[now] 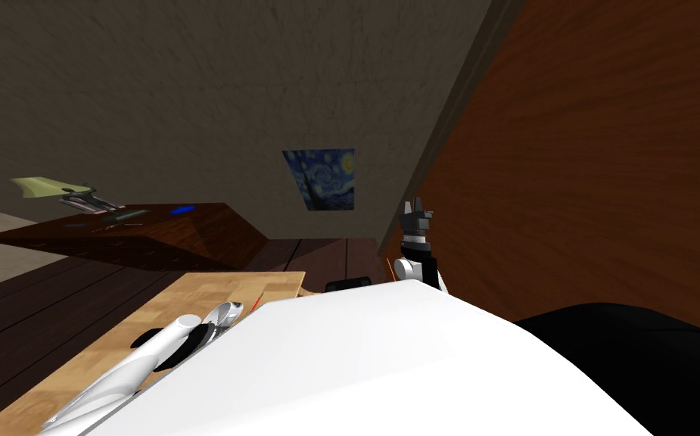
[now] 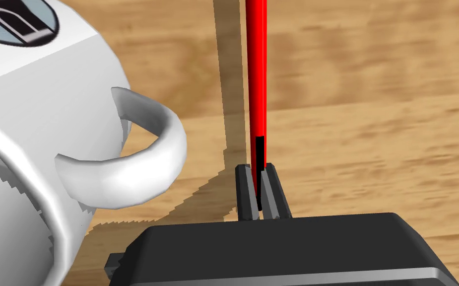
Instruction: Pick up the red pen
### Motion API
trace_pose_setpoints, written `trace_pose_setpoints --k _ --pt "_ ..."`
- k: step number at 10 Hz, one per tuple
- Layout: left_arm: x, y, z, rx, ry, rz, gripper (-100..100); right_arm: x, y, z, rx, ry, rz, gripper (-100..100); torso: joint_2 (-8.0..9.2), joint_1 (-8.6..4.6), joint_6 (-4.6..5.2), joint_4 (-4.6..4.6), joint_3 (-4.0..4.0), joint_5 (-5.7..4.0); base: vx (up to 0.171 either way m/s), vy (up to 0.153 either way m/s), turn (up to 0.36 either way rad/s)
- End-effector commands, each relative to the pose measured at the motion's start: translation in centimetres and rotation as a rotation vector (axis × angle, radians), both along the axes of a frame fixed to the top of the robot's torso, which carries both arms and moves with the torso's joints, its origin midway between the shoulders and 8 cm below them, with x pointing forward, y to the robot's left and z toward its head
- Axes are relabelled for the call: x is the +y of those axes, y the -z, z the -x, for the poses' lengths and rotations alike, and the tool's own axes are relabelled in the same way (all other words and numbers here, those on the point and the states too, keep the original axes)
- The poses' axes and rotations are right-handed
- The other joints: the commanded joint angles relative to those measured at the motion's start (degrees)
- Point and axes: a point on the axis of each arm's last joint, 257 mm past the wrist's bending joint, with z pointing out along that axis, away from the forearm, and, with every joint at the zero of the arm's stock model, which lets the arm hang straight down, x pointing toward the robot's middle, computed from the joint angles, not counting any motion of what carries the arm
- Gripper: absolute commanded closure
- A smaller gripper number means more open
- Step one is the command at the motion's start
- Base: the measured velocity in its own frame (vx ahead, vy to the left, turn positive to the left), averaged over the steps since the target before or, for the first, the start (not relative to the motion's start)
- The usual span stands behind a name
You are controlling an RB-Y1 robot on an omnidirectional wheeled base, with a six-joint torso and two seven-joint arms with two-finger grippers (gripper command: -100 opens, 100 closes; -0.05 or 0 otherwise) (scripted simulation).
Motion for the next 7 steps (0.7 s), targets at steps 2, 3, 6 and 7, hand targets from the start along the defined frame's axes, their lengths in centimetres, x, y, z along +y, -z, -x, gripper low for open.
trace_pose_setpoints --k 2,3,6,7 --pt "-0.1 0.1 0.0 0.001 -0.001 0.003 100 0.0 0.0 0.0 0.000 0.000 0.000 0 -0.01 0.04 0.01 0.01 0.00 -0.05 0.000 0.000 0.000" --pt "-0.1 0.1 0.1 0.001 -0.001 0.003 100 0.0 0.0 0.0 0.000 0.000 0.000 0 -0.01 0.04 0.02 0.01 0.00 -0.04 0.000 0.000 0.000" --pt "0.5 -0.7 -0.1 0.003 -0.004 0.001 100 0.0 0.0 0.0 0.000 0.000 0.000 0 -0.02 -0.04 0.07 0.02 0.00 -0.11 0.000 -0.013 -0.021" --pt "0.6 -0.9 -0.2 0.003 -0.004 0.002 0 0.0 0.0 0.0 0.000 0.000 0.000 0 -0.02 -0.02 0.02 0.00 -0.01 -0.05 0.000 0.000 0.000"
